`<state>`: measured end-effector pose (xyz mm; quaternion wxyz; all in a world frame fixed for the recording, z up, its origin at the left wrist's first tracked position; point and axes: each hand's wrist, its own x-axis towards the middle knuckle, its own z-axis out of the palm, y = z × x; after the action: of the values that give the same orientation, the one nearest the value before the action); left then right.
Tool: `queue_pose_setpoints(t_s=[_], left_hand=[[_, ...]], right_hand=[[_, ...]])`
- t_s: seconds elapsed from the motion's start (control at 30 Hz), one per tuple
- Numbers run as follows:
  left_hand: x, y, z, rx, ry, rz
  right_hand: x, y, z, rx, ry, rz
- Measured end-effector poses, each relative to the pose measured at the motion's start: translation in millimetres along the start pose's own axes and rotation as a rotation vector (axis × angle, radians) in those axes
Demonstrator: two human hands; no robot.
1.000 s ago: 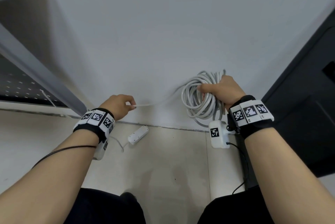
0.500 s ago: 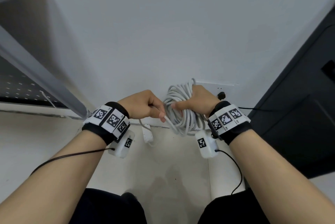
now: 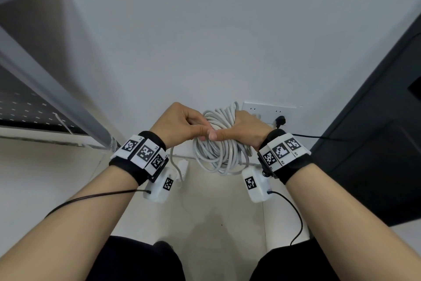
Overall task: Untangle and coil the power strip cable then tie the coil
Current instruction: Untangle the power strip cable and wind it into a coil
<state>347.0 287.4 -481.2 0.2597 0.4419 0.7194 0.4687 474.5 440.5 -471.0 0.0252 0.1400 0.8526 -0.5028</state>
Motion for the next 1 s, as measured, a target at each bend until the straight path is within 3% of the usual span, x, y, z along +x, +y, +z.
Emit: queue_pose_setpoints(t_s=[0.2,0.53,1.0], left_hand=[[4.2,2.0,3.8,-0.172,0.064,0.016],[9.9,-12.7,-5.1,-0.050,0.104,0.029],[-5.3,-117.7,-54.4,0.095,0.266,-0.295]], right_hand=[[5.1,5.7,5.2,-0.030,-0.017,0.007],[6.2,8.6,0.8,0.022,0.056,0.037],[-6.2,16.8,-34.4,0.138,0.147,-0.051]])
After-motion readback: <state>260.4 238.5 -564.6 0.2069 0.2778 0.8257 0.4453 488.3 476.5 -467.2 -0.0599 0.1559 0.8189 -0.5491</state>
